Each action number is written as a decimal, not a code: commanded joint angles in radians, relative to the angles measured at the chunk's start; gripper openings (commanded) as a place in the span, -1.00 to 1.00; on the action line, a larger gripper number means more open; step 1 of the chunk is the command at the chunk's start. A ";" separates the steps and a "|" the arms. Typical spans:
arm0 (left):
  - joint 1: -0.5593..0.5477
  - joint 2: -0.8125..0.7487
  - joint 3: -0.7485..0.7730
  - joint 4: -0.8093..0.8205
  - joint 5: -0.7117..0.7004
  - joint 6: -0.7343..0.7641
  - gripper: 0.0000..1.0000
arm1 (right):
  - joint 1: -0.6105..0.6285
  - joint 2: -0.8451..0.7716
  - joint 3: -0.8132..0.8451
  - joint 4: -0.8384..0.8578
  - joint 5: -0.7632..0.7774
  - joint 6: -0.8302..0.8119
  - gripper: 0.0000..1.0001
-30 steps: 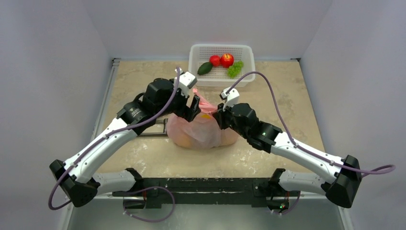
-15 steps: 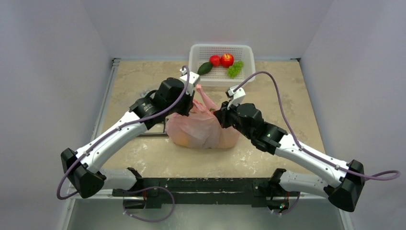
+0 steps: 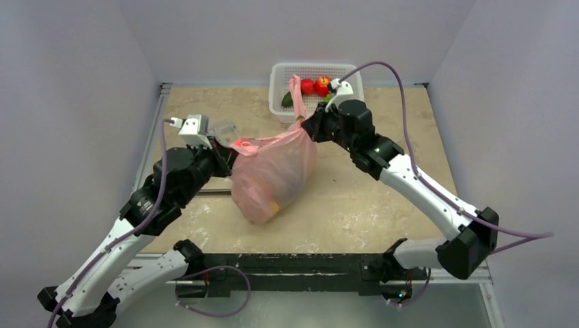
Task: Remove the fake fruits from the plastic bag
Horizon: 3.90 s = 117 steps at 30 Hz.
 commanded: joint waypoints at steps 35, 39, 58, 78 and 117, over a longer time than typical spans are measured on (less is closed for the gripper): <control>-0.159 0.307 0.412 -0.244 0.452 0.294 1.00 | -0.030 -0.028 0.095 -0.234 -0.072 -0.267 0.98; -0.248 0.368 0.457 -0.270 0.361 0.387 1.00 | -0.030 -0.013 0.081 -0.149 -0.207 -0.299 0.98; -0.300 0.332 0.338 -0.086 0.040 0.423 0.99 | -0.030 0.173 0.070 0.249 -0.520 -0.321 0.26; -0.086 0.532 0.454 -0.176 0.536 0.489 0.93 | -0.033 0.137 0.108 0.263 -0.513 -0.065 -1.00; -0.087 0.023 -0.092 0.283 0.354 -0.088 -1.00 | -0.267 0.622 0.767 -0.341 -0.456 0.004 0.07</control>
